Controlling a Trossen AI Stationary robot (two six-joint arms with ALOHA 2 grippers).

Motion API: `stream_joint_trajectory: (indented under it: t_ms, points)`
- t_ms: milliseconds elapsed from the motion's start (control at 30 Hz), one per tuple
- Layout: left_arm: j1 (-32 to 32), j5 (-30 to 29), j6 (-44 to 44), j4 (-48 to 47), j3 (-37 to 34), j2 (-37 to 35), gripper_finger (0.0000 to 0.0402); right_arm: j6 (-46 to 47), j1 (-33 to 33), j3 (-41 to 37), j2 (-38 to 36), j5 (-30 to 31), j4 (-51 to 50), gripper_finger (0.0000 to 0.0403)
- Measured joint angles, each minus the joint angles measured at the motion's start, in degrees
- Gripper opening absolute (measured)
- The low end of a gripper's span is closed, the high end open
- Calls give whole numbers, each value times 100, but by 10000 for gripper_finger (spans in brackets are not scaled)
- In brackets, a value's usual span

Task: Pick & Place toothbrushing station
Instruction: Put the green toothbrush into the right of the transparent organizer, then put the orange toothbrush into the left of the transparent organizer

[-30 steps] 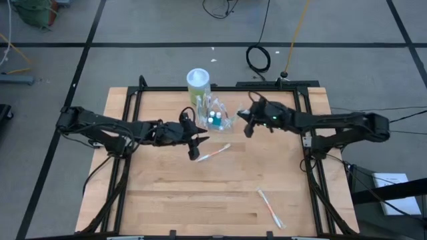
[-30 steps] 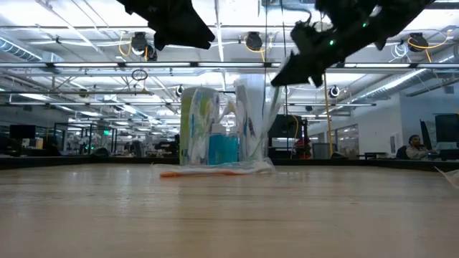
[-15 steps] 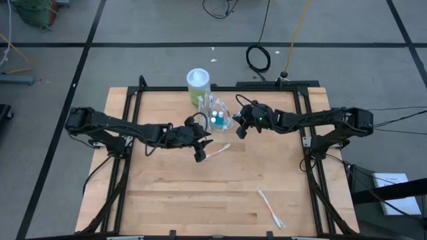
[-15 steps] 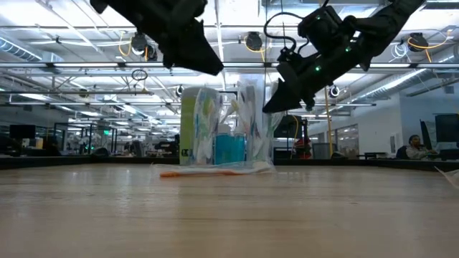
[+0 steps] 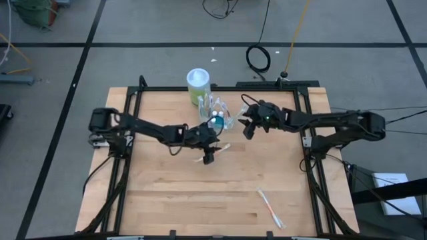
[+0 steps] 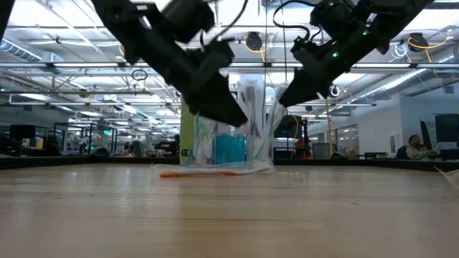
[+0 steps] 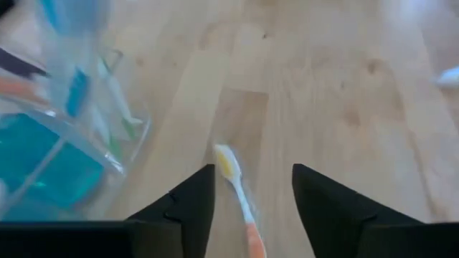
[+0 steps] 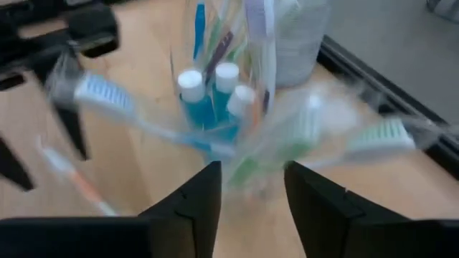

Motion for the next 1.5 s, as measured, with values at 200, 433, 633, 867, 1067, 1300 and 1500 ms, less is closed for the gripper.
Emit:
stream_joint_trajectory:
  t_ms: [200, 433, 633, 867, 1067, 1300, 1500]
  points:
    - [101, 178, -374, 368, 0, 791, 213, 14, 3, -9, -456, 2, -755, 152]
    - [69, 480, -760, 470, 3, 1245, 193, -155, 40, -85, -680, -1, -833, 150]
    - [46, 515, -1098, 109, 11, 1159, 106, -507, 40, -85, -846, 0, -666, 149]
    - [106, 508, -1191, -475, -13, 394, 9, -629, 40, -85, -997, 0, -345, 147]
    - [101, -737, -1028, -1336, -4, -1108, 4, -696, 40, -85, -1071, -1, -288, 147]
    - [32, -2092, 95, -224, -270, -2454, 4, -715, 40, -85, -1076, -4, -94, 145]
    - [279, -1794, 887, 3663, -1545, -1955, 3, -713, 40, -85, -1076, -7, -71, 144]
